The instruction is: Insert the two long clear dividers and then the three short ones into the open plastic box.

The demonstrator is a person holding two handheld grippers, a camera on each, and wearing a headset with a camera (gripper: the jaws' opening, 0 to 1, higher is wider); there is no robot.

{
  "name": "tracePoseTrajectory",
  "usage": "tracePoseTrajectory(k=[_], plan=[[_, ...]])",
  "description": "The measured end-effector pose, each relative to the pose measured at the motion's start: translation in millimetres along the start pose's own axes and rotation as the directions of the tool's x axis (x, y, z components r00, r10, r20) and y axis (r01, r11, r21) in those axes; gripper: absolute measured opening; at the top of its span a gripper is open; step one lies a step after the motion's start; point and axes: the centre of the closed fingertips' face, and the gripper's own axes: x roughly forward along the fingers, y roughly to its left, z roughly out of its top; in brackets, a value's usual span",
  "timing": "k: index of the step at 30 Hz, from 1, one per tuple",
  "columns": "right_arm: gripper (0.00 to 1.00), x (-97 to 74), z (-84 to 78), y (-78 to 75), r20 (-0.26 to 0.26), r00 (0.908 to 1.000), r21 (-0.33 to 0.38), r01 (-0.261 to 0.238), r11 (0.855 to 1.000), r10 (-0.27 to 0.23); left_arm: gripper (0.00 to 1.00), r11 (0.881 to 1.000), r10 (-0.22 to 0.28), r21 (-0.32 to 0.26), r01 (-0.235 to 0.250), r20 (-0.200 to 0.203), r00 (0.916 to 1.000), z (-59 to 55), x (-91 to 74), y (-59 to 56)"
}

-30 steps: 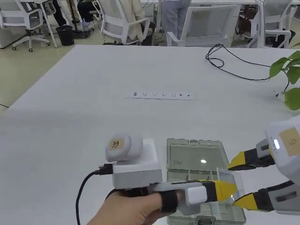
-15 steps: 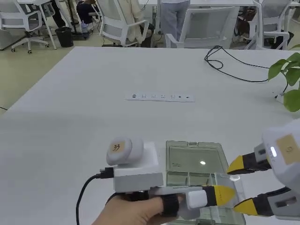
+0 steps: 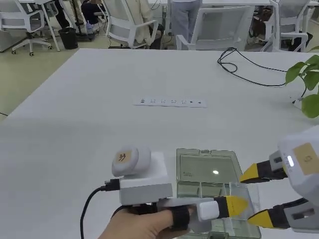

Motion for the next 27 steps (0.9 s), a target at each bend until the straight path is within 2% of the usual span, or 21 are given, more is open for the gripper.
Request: tracePoseTrajectory(k=[3, 6, 8, 9, 12, 13, 14, 15, 16, 17, 18, 19, 20, 22, 23, 24, 25, 27], plan=[[0.34, -4.8, 2.5, -3.4, 0.023, 0.9997, 0.021, 0.000, 1.000, -0.001, 0.00, 1.000, 0.006, 0.029, -0.006, -0.008, 1.0000, -0.1, -0.8, 0.6], [0.34, -9.2, 5.3, -6.2, 0.066, 0.9978, 0.071, -0.016, 0.997, 0.011, 0.00, 0.995, 0.006, 0.100, -0.003, -0.021, 0.9998, -0.5, -1.7, -0.7], [0.34, -13.3, 5.8, -8.4, 0.089, 0.9957, 0.096, -0.034, 0.995, 0.025, 0.00, 0.983, 0.008, 0.185, 0.001, -0.047, 0.9988, -2.8, -3.0, -0.9], [0.33, -14.9, 6.3, -9.2, 0.098, 0.9948, 0.102, -0.039, 0.994, 0.029, 0.00, 0.968, 0.015, 0.252, 0.001, -0.061, 0.9980, -4.4, -3.7, -1.0], [0.30, -20.8, 9.4, -7.8, 0.144, 0.9868, 0.144, -0.094, 0.985, 0.073, 0.00, 0.936, -0.003, 0.349, 0.034, -0.089, 0.9960, -8.1, -5.1, -8.0], [0.29, -21.6, 9.6, -7.7, 0.149, 0.9857, 0.148, -0.101, 0.984, 0.079, 0.00, 0.914, -0.010, 0.404, 0.050, -0.101, 0.9949, -9.3, -5.9, -10.7], [0.28, -23.7, 10.8, -6.7, 0.174, 0.9795, 0.156, -0.129, 0.979, 0.101, 0.00, 0.896, -0.011, 0.440, 0.059, -0.111, 0.9938, -10.7, -6.4, -12.2], [0.27, -25.2, 11.5, -5.4, 0.192, 0.9739, 0.165, -0.153, 0.974, 0.121, 0.00, 0.869, -0.018, 0.489, 0.076, -0.122, 0.9923, -12.5, -7.0, -15.0], [0.26, -27.2, 13.3, -3.0, 0.211, 0.9665, 0.180, -0.185, 0.966, 0.146, 0.00, 0.853, -0.026, 0.515, 0.086, -0.122, 0.9922, -12.2, -6.9, -17.2], [0.25, -28.5, 14.9, -0.7, 0.225, 0.9601, 0.179, -0.208, 0.962, 0.166, 0.00, 0.843, -0.031, 0.529, 0.099, -0.136, 0.9902, -14.8, -7.9, -19.3], [0.23, -30.4, 17.6, 2.8, 0.244, 0.9502, 0.177, -0.240, 0.954, 0.194, 0.00, 0.824, -0.039, 0.555, 0.115, -0.148, 0.9882, -16.7, -8.7, -21.9], [0.21, -31.3, 18.8, 4.9, 0.254, 0.9441, 0.182, -0.260, 0.948, 0.210, 0.00, 0.814, -0.043, 0.568, 0.123, -0.153, 0.9873, -17.7, -9.3, -23.2], [0.21, -32.4, 20.4, 7.9, 0.265, 0.9352, 0.184, -0.288, 0.940, 0.235, 0.00, 0.793, -0.051, 0.594, 0.137, -0.158, 0.9860, -18.8, -9.9, -25.9], [0.19, -32.8, 21.0, 12.6, 0.271, 0.9239, 0.181, -0.324, 0.928, 0.270, 0.00, 0.772, -0.060, 0.618, 0.153, -0.169, 0.9838, -21.3, -11.0, -29.7], [0.18, -32.3, 20.6, 13.3, 0.268, 0.9233, 0.181, -0.329, 0.927, 0.275, 0.00, 0.766, -0.060, 0.623, 0.156, -0.172, 0.9833, -22.1, -11.6, -29.8], [0.17, -32.2, 20.6, 15.2, 0.266, 0.9207, 0.180, -0.338, 0.924, 0.285, 0.00, 0.755, -0.065, 0.636, 0.160, -0.170, 0.9832, -21.9, -11.7, -30.6], [0.16, -32.3, 21.4, 18.6, 0.269, 0.9141, 0.174, -0.356, 0.918, 0.303, 0.00, 0.748, -0.068, 0.644, 0.162, -0.168, 0.9834, -21.9, -12.6, -30.8], [0.15, -32.0, 22.9, 23.3, 0.273, 0.9048, 0.169, -0.380, 0.910, 0.327, 0.00, 0.740, -0.072, 0.652, 0.167, -0.170, 0.9828, -21.9, -13.5, -30.9]])
